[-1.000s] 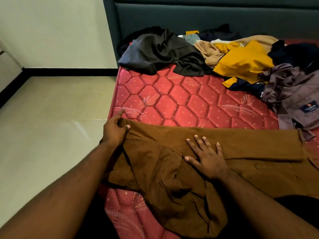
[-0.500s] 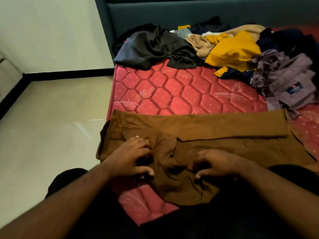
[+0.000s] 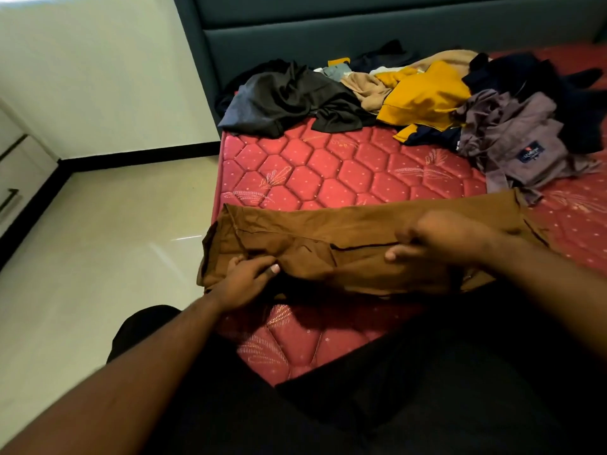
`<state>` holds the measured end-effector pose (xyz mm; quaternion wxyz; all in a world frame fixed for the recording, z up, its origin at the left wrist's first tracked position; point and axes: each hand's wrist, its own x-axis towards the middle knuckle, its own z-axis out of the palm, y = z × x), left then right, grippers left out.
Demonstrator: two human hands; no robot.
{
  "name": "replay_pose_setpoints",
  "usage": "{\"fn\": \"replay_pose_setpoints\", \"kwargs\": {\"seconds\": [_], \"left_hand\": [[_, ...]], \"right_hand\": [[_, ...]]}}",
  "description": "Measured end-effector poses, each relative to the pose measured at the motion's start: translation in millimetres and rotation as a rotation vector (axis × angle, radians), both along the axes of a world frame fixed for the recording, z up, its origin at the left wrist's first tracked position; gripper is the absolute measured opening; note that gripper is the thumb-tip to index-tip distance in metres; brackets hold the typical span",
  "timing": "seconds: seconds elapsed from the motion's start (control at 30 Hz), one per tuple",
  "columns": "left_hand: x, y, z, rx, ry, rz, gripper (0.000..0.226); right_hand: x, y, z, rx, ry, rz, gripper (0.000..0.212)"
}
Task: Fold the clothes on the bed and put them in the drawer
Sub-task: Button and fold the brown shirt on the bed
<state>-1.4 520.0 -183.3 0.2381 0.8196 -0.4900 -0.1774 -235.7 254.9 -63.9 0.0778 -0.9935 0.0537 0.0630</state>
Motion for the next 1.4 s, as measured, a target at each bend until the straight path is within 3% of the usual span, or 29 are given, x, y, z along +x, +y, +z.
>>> {"fn": "replay_pose_setpoints", "kwargs": {"seconds": [0.13, 0.27, 0.37, 0.47, 0.57, 0.63, 0.77, 0.87, 0.93, 1.07, 1.17, 1.23, 1.33, 1.4], "left_hand": [[4.6, -15.3, 8.3, -0.205, 0.078, 0.16, 0.023], [24.2, -51.7, 32.1, -0.212, 0.149, 0.134, 0.012], [39.0, -95.0, 56.0, -0.098, -0.042, 0.075, 0.012], [46.3, -140.5, 64.0, 0.245, -0.281, 0.001, 0.013], [48.6, -172.8, 51.3, 0.553, -0.13, -0.057, 0.028], [53.8, -190.7, 40.9, 0.592, -0.047, -0.069, 0.033], [59.8, -222.8, 29.0, 0.478, 0.104, -0.071, 0.025], [45.7, -241.1, 29.9, 0.397, 0.283, -0.06, 0.031], [30.0, -255.2, 25.8, 0.355, 0.294, -0.069, 0.026], [-3.9, -279.1, 17.1, 0.249, 0.115, -0.149, 0.013], [-13.7, -296.5, 15.0, 0.159, 0.143, -0.187, 0.015], [-12.4, -304.2, 10.1, 0.187, 0.068, -0.197, 0.017], [-9.1, -305.7, -1.5, 0.216, -0.018, -0.146, 0.026], [-7.1, -302.8, -5.5, 0.16, -0.024, -0.105, 0.024]], "right_hand": [[-9.2, 5.2, 73.4, 0.032, -0.217, 0.008, 0.039], [-4.6, -27.1, 104.4, 0.08, -0.176, -0.112, 0.034], [16.1, -98.3, 79.2, 0.023, 0.065, -0.329, 0.032], [17.1, -152.6, 21.5, -0.036, 0.184, -0.545, 0.028], [1.3, -173.3, -42.7, 0.002, 0.08, -0.729, 0.031], [-10.6, -180.8, -79.4, 0.07, -0.03, -0.844, 0.031], [-32.3, -197.9, -116.4, 0.19, -0.166, -0.975, 0.041], [-32.4, -209.7, -122.8, 0.251, -0.118, -1.073, 0.053], [-29.1, -218.0, -127.2, 0.33, -0.121, -1.108, 0.059], [-32.0, -223.2, -100.4, 0.368, -0.322, -1.163, 0.018], [-50.3, -246.7, -81.9, 0.38, -0.468, -1.157, 0.013], [-55.6, -261.4, -85.2, 0.417, -0.39, -1.152, 0.013], [-57.0, -266.7, -108.1, 0.434, -0.127, -1.107, 0.017], [-59.4, -271.0, -123.3, 0.386, -0.139, -1.147, 0.025]]}}
